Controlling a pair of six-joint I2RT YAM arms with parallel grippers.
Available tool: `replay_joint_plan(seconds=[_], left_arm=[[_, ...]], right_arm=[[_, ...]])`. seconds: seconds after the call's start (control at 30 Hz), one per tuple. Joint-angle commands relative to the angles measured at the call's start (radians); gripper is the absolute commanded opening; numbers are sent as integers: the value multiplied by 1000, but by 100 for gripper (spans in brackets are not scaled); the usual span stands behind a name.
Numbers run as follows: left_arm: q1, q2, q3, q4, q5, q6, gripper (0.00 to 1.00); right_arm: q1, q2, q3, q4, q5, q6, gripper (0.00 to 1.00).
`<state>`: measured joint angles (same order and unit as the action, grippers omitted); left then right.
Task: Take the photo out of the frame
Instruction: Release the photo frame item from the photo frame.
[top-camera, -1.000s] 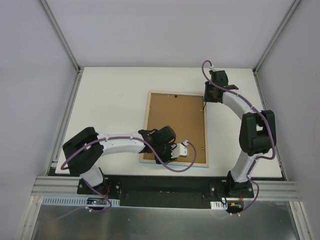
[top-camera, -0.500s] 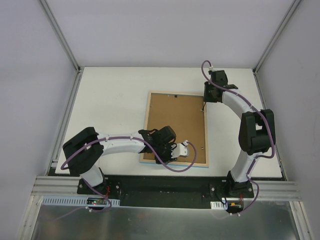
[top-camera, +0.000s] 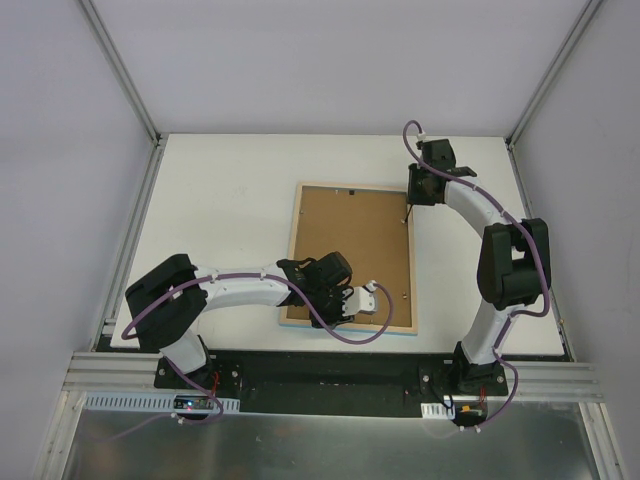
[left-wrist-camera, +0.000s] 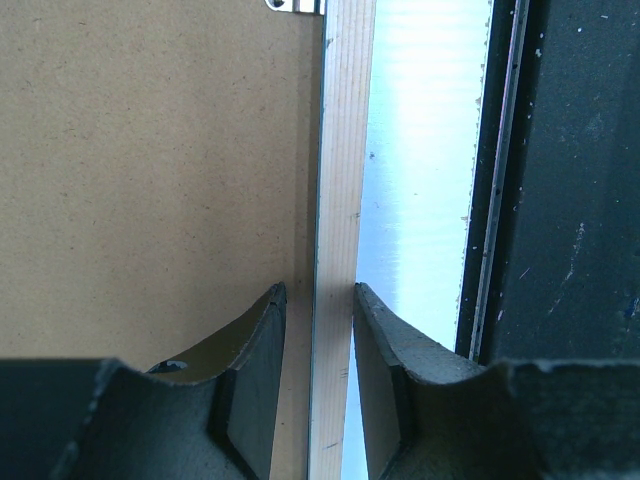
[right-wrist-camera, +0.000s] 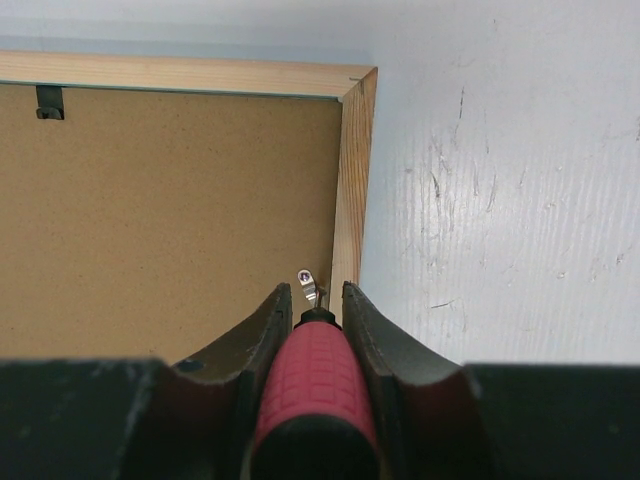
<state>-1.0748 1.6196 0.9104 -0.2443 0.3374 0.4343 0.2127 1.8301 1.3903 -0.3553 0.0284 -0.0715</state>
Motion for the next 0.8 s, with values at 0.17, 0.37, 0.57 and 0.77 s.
replay_joint_plan(seconds=[0.17, 0.37, 0.57, 0.77], left_arm=[[-8, 48, -8, -13, -34, 1, 31], [-8, 48, -8, -13, -35, 1, 31], [-8, 46, -10, -13, -34, 1, 31], [-8, 46, -11, -9, -32, 4, 31]], right_arm=[[-6, 5, 53, -22, -13, -8, 1], [-6, 6, 55, -22, -16, -7, 1], [-6, -5, 59, -27, -15, -14, 1], [-19, -54, 53, -19, -19, -17, 1]])
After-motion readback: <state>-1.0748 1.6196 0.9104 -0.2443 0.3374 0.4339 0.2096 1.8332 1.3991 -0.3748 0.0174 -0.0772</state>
